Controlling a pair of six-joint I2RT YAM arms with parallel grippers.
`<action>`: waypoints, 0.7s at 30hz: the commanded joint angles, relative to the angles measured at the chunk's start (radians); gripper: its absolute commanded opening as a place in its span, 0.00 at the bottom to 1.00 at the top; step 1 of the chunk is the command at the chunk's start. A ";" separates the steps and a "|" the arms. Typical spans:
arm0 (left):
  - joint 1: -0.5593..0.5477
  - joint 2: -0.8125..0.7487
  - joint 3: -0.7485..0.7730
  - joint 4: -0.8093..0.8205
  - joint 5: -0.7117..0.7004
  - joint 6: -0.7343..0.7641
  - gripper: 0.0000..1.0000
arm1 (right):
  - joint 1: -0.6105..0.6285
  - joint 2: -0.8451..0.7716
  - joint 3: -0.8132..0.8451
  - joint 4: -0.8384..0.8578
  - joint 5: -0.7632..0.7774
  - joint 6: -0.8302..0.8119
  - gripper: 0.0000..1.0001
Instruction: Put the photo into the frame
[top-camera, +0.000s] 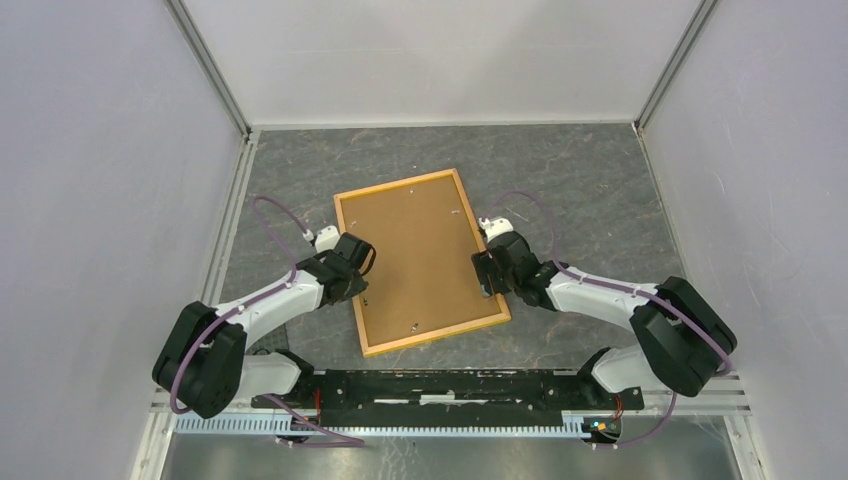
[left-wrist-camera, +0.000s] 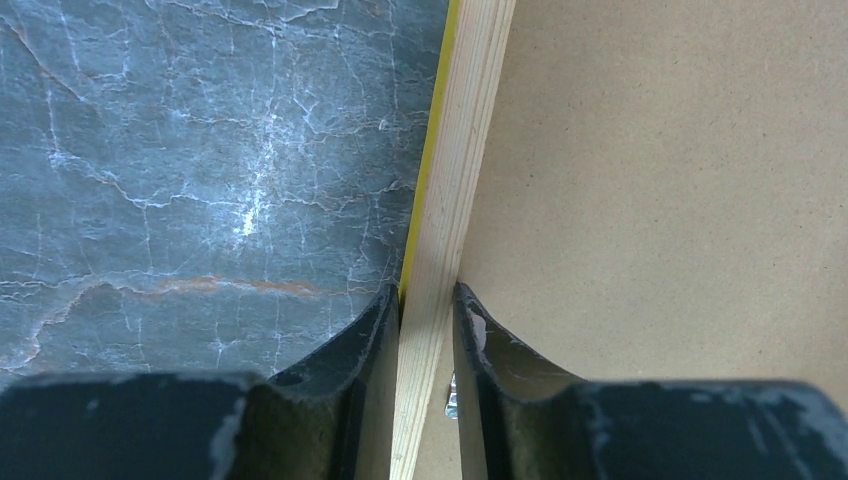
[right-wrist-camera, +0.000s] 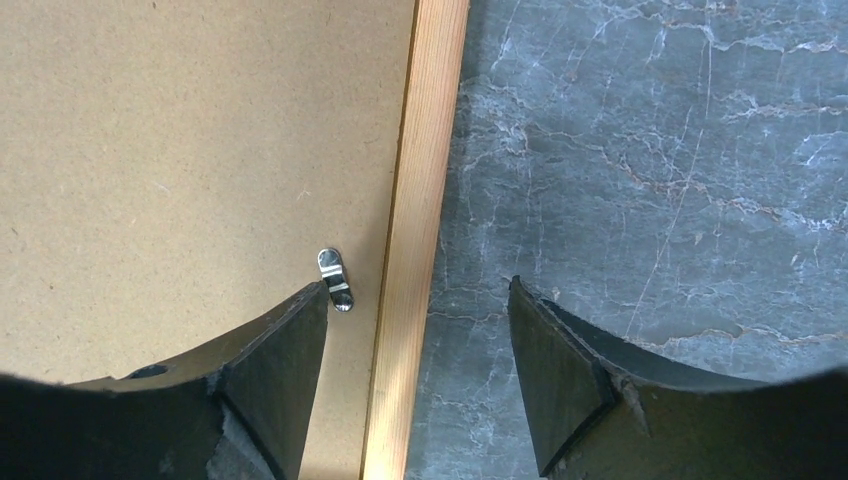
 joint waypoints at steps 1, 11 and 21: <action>0.001 0.001 -0.001 0.013 -0.005 -0.043 0.30 | -0.003 0.025 0.049 0.038 0.021 0.035 0.71; 0.001 0.004 0.006 0.004 -0.005 -0.046 0.27 | 0.061 0.099 0.086 -0.069 0.128 0.155 0.68; 0.001 -0.002 -0.019 0.032 0.035 -0.066 0.24 | 0.120 0.077 0.034 -0.115 0.179 0.290 0.62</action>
